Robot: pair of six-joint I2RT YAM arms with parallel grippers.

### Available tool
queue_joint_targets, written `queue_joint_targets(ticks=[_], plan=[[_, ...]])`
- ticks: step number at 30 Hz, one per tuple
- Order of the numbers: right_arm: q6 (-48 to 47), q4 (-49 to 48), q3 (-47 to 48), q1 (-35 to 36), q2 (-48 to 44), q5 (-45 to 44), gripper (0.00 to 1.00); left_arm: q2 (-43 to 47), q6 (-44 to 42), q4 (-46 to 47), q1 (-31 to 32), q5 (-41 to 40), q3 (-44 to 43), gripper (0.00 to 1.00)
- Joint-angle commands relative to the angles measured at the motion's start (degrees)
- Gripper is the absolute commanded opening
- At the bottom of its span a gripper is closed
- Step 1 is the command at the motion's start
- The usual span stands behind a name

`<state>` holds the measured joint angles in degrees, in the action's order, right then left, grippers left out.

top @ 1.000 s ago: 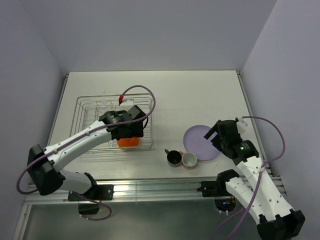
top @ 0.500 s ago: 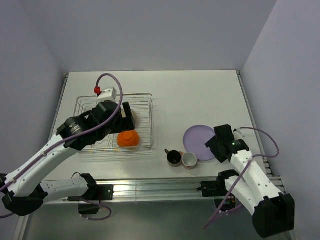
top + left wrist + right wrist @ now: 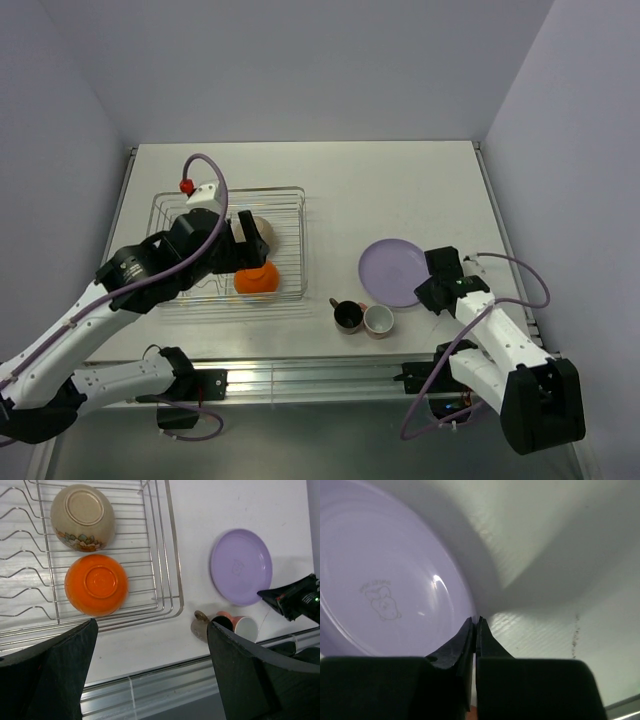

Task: Load the mixed dishes into the dish rack

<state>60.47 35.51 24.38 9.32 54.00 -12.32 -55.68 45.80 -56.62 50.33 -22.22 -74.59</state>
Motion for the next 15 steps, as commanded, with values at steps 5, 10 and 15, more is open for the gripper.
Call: queue_joint_targets(ticks=[5, 10, 15], plan=[[-4.03, -2.55, 1.80, -0.36, -4.24, -2.62, 0.00, -3.99, -3.52, 3.89, 0.21, 2.53, -1.16, 0.97], [-10.00, 0.96, 8.30, -0.36, -10.05, -6.40, 0.00, -6.63, -4.05, 3.36, 0.21, 1.13, -3.72, 0.98], [-16.68, 1.77, 15.69, -0.36, -8.38, -4.39, 0.00, -7.77, -4.14, 4.94, 0.12, 2.00, -4.25, 0.98]])
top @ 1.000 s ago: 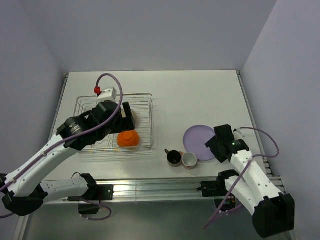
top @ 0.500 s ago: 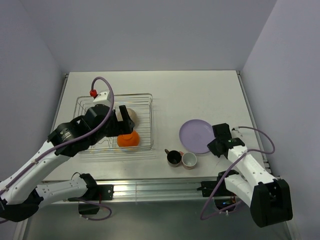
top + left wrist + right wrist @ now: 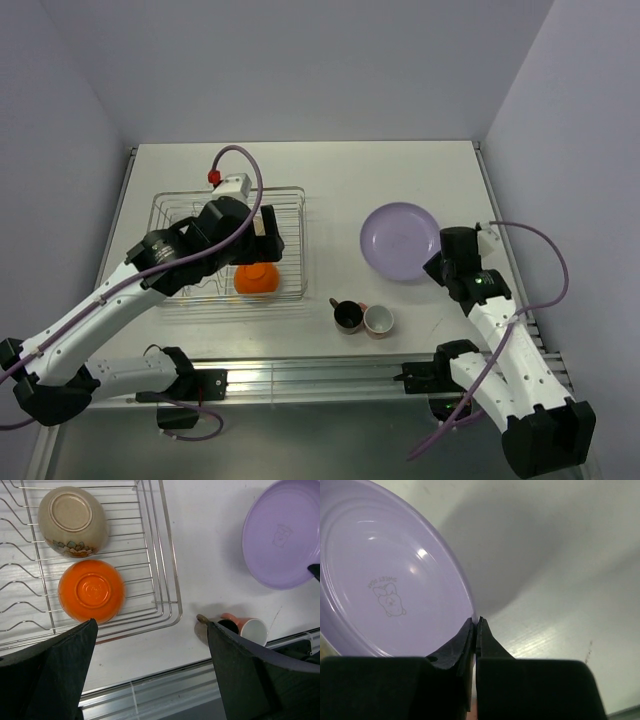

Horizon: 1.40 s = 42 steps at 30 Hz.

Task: Load the mixed dishes into the dish rack

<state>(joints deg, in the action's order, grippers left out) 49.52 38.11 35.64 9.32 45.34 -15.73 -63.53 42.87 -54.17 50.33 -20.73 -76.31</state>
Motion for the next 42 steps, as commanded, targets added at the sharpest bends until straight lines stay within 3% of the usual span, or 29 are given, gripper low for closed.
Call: queue_joint_targets(ticks=[1, 9, 14, 20, 27, 38, 41, 42], plan=[[-6.44, -0.84, 5.05, -0.36, 0.36, -0.10, 0.00, -0.02, -1.21, 3.01, 0.04, 0.69, -2.52, 0.98], [-15.84, -5.23, 9.01, 0.43, -2.10, 8.69, 0.00, 0.07, 0.19, 5.39, -0.40, 1.75, -1.56, 0.98], [-17.88, -6.38, 13.39, 6.22, -0.78, 6.24, 0.00, 1.83, 0.73, 5.57, -4.35, 0.77, -1.12, 0.97], [-18.23, -6.03, 19.54, 19.40, 3.52, 1.74, 0.00, -2.12, -5.50, 7.93, -13.67, 11.31, -1.73, 0.97], [-18.40, -3.66, 25.44, 26.88, 7.83, 8.60, 0.00, -2.48, -11.76, 12.68, -14.73, 17.65, -1.83, 0.97], [-19.28, -3.74, 29.14, 34.62, 10.99, 12.56, 0.00, 2.88, -11.32, 20.69, -15.17, 30.05, 4.86, 0.96], [-19.11, -5.14, 28.96, 35.50, 11.09, 15.01, 0.00, 3.58, -11.41, 21.48, -15.17, 31.89, 5.65, 0.93], [-19.11, -6.19, 28.96, 35.59, 11.08, 15.37, 0.00, 3.67, -11.49, 21.56, -15.17, 33.02, 5.82, 0.86]])
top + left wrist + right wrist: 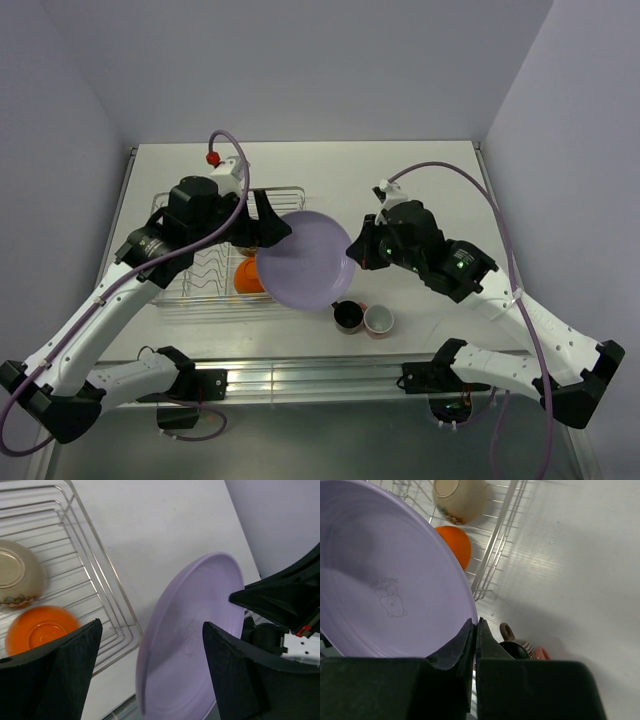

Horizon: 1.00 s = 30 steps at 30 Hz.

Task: Load the mixed dishes into the dish rack

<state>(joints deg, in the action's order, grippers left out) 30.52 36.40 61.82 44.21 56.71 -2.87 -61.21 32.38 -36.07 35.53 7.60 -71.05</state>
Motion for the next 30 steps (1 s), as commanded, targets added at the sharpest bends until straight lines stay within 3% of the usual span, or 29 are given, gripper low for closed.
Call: queue_joint_targets(ticks=[1, 6, 8, 10, 12, 13, 14, 16, 17, 18, 21, 23, 30], plan=[[-0.11, -5.11, 2.69, 0.79, -0.28, 5.22, 0.00, 1.44, -1.00, 3.90, -0.37, 7.49, 0.99, 0.82], [-0.64, -6.52, 3.74, 0.88, 1.12, 7.53, 0.00, 2.32, -0.65, 5.58, -0.28, 14.90, 2.66, 0.47], [-1.51, -6.96, 4.18, 0.88, 1.56, 8.84, 0.00, 2.94, -0.48, 5.92, -0.28, 17.09, 3.28, 0.42], [-1.96, -7.31, 4.36, 0.88, 2.18, 9.03, 0.00, 3.64, -0.21, 6.72, -0.46, 19.55, 4.16, 0.25], [-2.92, -7.40, 4.45, 0.97, 2.79, 8.68, 0.00, 4.08, 0.49, 7.60, -0.37, 22.28, 4.60, 0.00], [-3.27, -7.14, 4.62, 0.88, 2.97, 8.50, 0.00, 4.52, 0.75, 7.77, -0.46, 22.72, 5.04, 0.00], [-4.06, -6.87, 4.54, 0.80, 3.06, 8.50, 0.12, 4.87, 1.10, 7.95, -0.46, 22.99, 5.21, 0.00], [-5.38, -7.57, 3.40, 0.97, 2.36, 10.42, 0.42, 6.27, 1.11, 8.39, -0.46, 23.43, 6.18, 0.00], [-6.26, -8.79, 2.78, 0.80, 1.40, 11.22, 0.69, 6.80, 1.02, 8.56, -0.55, 23.43, 6.44, 0.00], [-6.96, -9.33, 1.73, 0.79, 0.87, 13.49, 0.77, 7.68, 1.02, 9.09, -0.81, 24.30, 7.06, 0.00], [-9.07, -10.91, 0.59, 0.79, -0.54, 18.15, 0.79, 8.91, 0.93, 10.32, -1.07, 26.67, 8.02, 0.00], [-10.47, -12.57, -0.12, 0.79, -1.85, 20.79, 0.73, 9.35, 0.49, 10.41, -1.16, 27.56, 8.20, 0.00], [-15.40, -15.66, -1.44, 0.44, -5.29, 33.10, 0.66, 12.25, 0.49, 12.52, -1.69, 33.00, 10.83, 0.00]])
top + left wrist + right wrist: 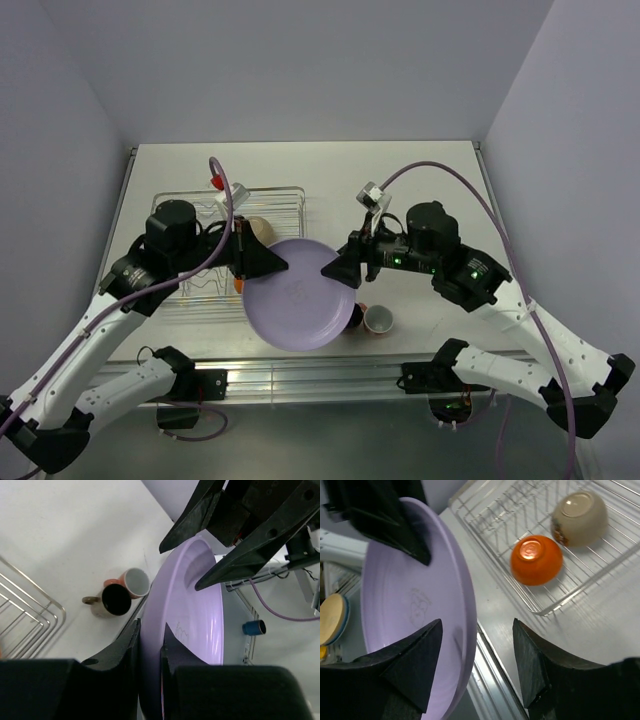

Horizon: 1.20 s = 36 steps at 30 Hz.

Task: Load the mixed dishes into the dish rack

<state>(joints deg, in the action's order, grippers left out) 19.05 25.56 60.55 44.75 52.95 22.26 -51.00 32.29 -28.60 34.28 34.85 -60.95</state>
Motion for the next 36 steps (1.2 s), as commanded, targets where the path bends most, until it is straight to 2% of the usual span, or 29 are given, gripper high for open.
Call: queue_joint_targets(ticks=[1, 3, 4, 5, 6, 9, 10, 15, 16, 17, 18, 19, 20, 21, 24, 27, 28, 31, 32, 34, 35, 36], plan=[[-4.11, -5.08, -0.09, -0.19, -1.62, 9.28, 0.65, 2.22, 0.58, 5.22, -0.44, 6.19, 1.09, 0.00], [-4.72, -5.43, 0.44, -0.37, -0.92, 14.02, 0.55, 2.66, 0.58, 6.01, -0.53, 7.77, 1.88, 0.00], [-4.90, -5.61, 0.53, -0.37, -0.48, 15.69, 0.47, 2.84, 0.49, 5.92, -0.45, 7.95, 2.15, 0.00], [-4.64, -6.31, 0.62, -0.37, 0.31, 18.49, 0.19, 2.93, 0.40, 5.92, -0.44, 8.56, 2.32, 0.00], [-4.46, -6.31, 0.88, -0.37, 0.84, 19.48, 0.11, 3.19, 0.31, 5.84, -0.53, 8.74, 2.50, 0.00], [-4.72, -6.40, 1.41, -0.28, 2.86, 22.64, 0.09, 4.15, 0.66, 6.98, -0.53, 10.67, 2.94, 0.00], [-4.90, -6.49, 1.50, -0.19, 3.65, 23.17, 0.00, 4.33, 0.58, 6.98, -0.53, 10.85, 2.77, 0.00], [-4.55, -7.28, 2.81, -0.10, 5.67, 25.72, 0.00, 4.51, -1.26, 3.47, -0.62, 8.75, 0.92, 0.01], [-4.20, -7.63, 2.90, -0.02, 5.85, 25.29, 0.00, 4.51, -1.62, 2.42, -0.62, 7.79, 0.48, 0.09], [-4.19, -7.72, 3.08, -0.02, 5.94, 24.59, 0.00, 4.51, -1.79, 1.63, -0.53, 6.73, 0.22, 0.48], [-4.37, -7.63, 3.77, 0.07, 6.03, 23.54, 0.00, 4.77, -1.80, -0.56, -0.62, 2.81, -0.31, 0.67], [-4.98, -7.02, 4.48, 0.16, 6.90, 21.44, 0.00, 4.86, -1.88, -1.97, -0.62, 0.50, -0.92, 0.80], [-5.25, -5.71, 5.18, 0.25, 7.51, 20.38, 0.00, 5.03, -1.88, -2.94, -0.62, -1.69, -1.19, 0.99], [-5.60, -5.26, 6.67, 0.51, 8.13, 19.41, 0.00, 5.47, -1.62, -5.13, -0.71, -6.59, -1.89, 0.99], [-6.13, -3.59, 9.75, 0.95, 11.29, 15.10, 0.00, 7.32, -0.49, -6.64, -0.88, -11.89, -3.38, 0.99], [-6.48, -3.15, 12.21, 1.92, 14.46, 9.39, 0.00, 9.25, 0.66, -10.24, -0.88, -23.48, -6.11, 0.99], [-6.48, -3.32, 12.83, 2.00, 16.03, 8.07, 0.00, 9.26, 1.10, -13.90, -0.88, -31.78, -7.16, 0.99], [-6.92, -3.06, 15.81, 2.71, 19.37, 1.49, 0.00, 7.77, 3.82, -20.68, -0.88, -45.35, -11.46, 0.99], [-7.09, -3.15, 17.30, 3.49, 20.26, -3.49, 0.00, 6.80, 4.70, -24.62, -0.88, -54.88, -12.87, 0.99], [-7.88, -3.50, 19.15, 4.11, 22.97, -7.74, 0.00, 6.18, 9.09, -28.07, -0.88, -64.51, -13.76, 0.99], [-8.15, -4.02, 20.73, 4.46, 23.95, -10.02, 0.00, 5.83, 10.41, -29.48, -0.88, -71.95, -14.54, 0.99], [-9.11, -4.46, 21.61, 5.42, 24.83, -14.83, 0.00, 6.09, 12.86, -31.32, -0.88, -75.07, -14.72, 0.99]])
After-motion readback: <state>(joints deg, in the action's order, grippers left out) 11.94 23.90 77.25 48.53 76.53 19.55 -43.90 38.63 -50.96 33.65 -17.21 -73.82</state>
